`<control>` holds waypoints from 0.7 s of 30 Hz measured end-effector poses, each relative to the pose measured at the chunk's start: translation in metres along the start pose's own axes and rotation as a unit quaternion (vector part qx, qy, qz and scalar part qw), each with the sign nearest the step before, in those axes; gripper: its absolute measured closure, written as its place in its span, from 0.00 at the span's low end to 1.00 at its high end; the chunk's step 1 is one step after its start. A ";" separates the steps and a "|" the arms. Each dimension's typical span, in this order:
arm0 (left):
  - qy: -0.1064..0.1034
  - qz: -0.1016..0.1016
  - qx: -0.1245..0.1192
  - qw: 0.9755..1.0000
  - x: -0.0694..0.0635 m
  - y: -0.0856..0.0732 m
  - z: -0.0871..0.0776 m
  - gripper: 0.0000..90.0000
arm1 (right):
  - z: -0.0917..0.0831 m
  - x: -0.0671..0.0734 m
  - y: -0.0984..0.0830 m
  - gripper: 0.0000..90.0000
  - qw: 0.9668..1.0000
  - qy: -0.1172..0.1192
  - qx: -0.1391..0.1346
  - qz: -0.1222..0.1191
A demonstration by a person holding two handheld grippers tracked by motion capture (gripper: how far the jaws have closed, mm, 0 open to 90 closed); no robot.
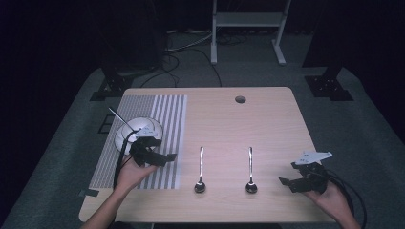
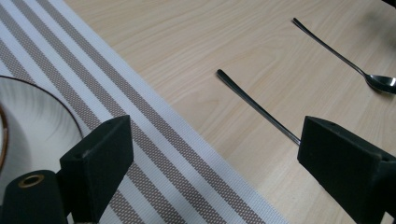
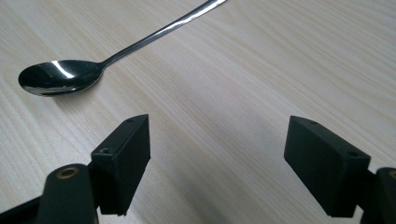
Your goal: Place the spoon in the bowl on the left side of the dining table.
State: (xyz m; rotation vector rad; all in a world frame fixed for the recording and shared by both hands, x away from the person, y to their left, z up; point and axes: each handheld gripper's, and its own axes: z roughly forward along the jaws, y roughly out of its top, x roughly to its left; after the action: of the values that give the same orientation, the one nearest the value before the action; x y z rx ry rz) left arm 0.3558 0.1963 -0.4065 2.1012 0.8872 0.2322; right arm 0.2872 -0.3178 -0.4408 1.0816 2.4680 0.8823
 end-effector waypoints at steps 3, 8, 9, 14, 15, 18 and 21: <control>-0.008 0.004 0.005 1.000 -0.007 -0.002 0.005 0.10 | 0.001 0.001 0.000 0.24 1.000 0.001 -0.004 0.001; -0.018 0.013 0.006 1.000 -0.019 -0.005 0.013 0.09 | 0.001 0.003 -0.001 0.24 1.000 0.001 -0.010 0.002; -0.018 0.013 0.006 1.000 -0.019 -0.005 0.013 0.09 | 0.001 0.003 -0.001 0.24 1.000 0.001 -0.010 0.002; -0.021 0.022 0.000 1.000 -0.027 -0.007 0.016 0.09 | 0.002 0.004 -0.004 0.24 1.000 0.002 -0.016 0.006; -0.023 0.023 -0.001 0.999 -0.028 -0.007 0.016 0.09 | 0.002 0.004 -0.004 0.24 1.000 0.002 -0.016 0.006; -0.029 0.022 -0.006 0.999 -0.034 -0.012 0.019 0.09 | 0.004 0.004 -0.008 0.24 1.000 0.004 -0.019 0.013; -0.037 0.021 -0.008 0.999 -0.040 -0.019 0.023 0.09 | 0.005 0.005 -0.011 0.24 1.000 0.005 -0.021 0.018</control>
State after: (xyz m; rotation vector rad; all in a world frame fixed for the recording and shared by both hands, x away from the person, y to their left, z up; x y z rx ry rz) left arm 0.3272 0.1633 -0.4309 2.1016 0.7967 0.1806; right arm 0.2806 -0.3180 -0.4515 1.1140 2.4340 0.9485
